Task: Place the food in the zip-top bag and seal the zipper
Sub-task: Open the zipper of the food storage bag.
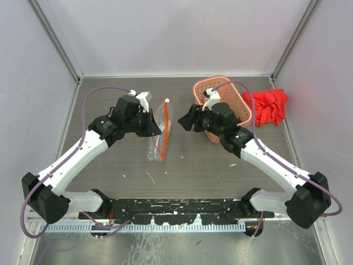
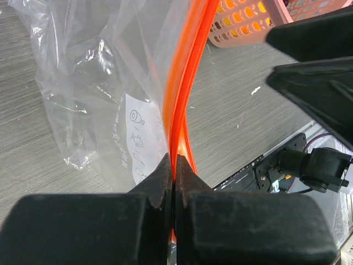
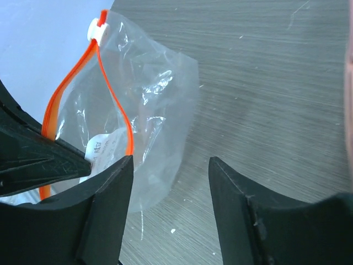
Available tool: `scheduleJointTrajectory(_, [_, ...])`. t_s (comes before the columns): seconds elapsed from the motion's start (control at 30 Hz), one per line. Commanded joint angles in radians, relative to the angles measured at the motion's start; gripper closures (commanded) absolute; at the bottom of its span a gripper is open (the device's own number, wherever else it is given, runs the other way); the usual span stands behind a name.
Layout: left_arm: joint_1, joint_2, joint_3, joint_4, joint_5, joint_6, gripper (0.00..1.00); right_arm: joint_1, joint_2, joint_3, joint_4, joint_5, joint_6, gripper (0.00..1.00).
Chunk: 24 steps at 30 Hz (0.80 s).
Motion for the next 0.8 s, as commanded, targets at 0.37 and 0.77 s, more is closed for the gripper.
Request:
scheduleJointTrajectory(0.37, [0.001, -0.043, -0.007, 0.073, 0.024, -0.021, 1.0, 0.05, 0.147, -0.082, 0.457, -0.159, 0.183, 0.48])
scheduleJointTrajectory(0.77, [0.001, -0.043, -0.009, 0.082, 0.031, -0.028, 1.0, 0.057, 0.217, -0.093, 0.562, -0.254, 0.228, 0.64])
